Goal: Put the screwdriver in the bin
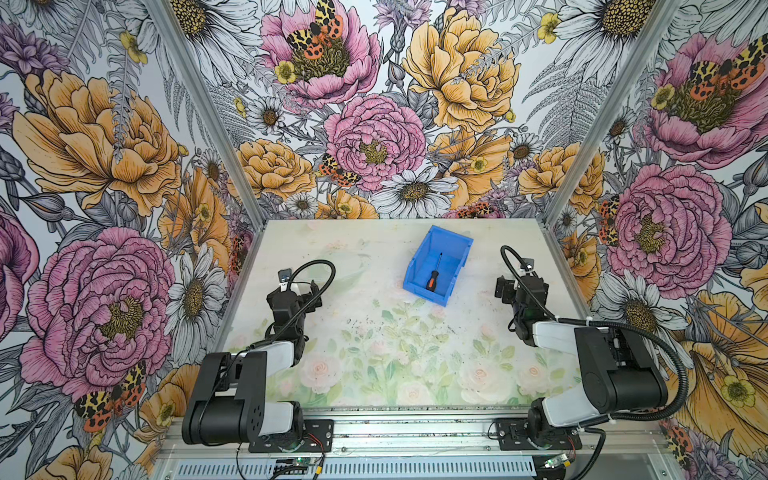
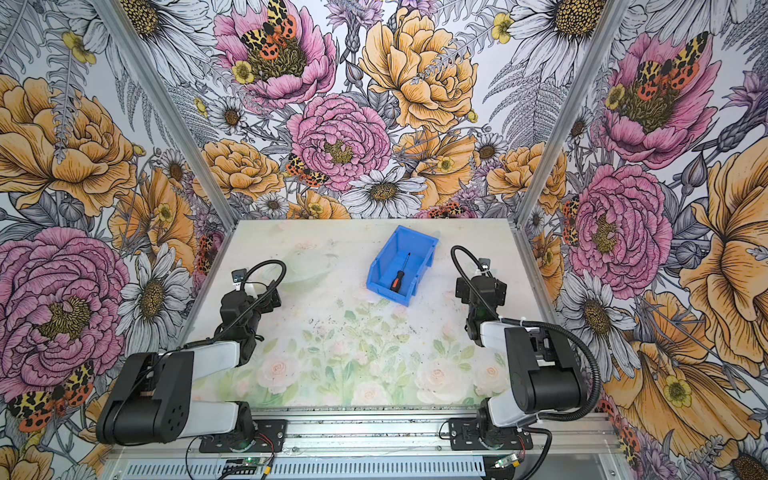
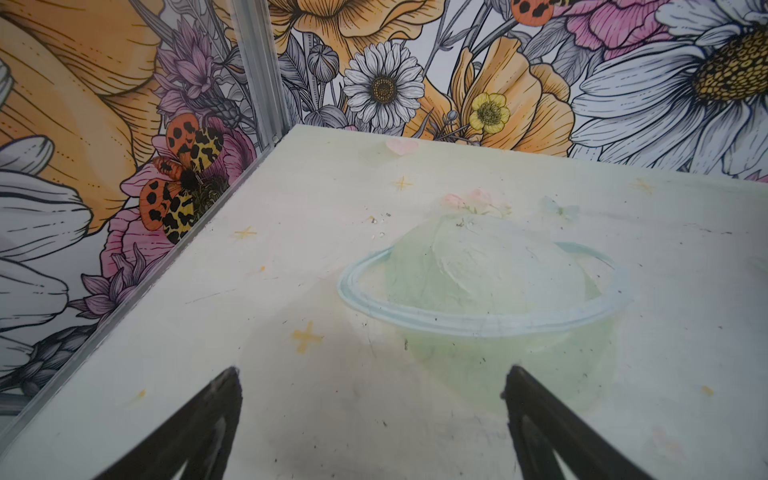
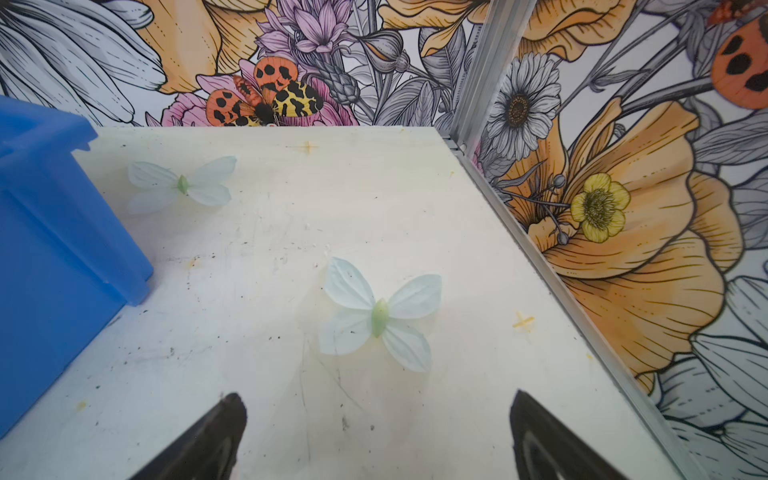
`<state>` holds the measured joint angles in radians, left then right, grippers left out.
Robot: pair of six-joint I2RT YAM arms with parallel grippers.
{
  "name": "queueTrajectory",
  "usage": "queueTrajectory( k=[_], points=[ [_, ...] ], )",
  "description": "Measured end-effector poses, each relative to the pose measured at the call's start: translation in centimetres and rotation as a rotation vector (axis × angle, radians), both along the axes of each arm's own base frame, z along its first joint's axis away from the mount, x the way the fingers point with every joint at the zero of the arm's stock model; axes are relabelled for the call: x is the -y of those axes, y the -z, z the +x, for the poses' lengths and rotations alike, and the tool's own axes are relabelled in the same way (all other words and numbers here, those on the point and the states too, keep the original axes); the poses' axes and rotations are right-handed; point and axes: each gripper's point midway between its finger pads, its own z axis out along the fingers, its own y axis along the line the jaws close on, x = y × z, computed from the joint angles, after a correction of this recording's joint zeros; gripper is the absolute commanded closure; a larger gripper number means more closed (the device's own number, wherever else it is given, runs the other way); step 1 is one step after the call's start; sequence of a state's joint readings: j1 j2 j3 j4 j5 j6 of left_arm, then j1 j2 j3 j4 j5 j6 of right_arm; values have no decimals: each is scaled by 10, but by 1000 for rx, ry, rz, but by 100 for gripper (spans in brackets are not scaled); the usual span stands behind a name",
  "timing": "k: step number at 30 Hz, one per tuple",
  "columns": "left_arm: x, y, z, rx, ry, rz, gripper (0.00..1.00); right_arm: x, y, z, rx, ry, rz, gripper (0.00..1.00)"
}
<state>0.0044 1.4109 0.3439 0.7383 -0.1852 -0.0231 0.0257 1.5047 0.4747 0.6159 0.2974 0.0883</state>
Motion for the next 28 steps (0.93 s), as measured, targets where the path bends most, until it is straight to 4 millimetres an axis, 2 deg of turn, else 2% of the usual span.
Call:
queueTrajectory(
  k=[6,12,28],
  points=[
    [4,18,11,-5,33,-11,1,-1,-5,-1,56,-20,15,1],
    [5,9,15,33,51,-17,1,-1,2,-6,77,-28,19,1],
    [11,2,19,54,76,-4,1,-3,-7,-3,119,-39,23,1]
  ],
)
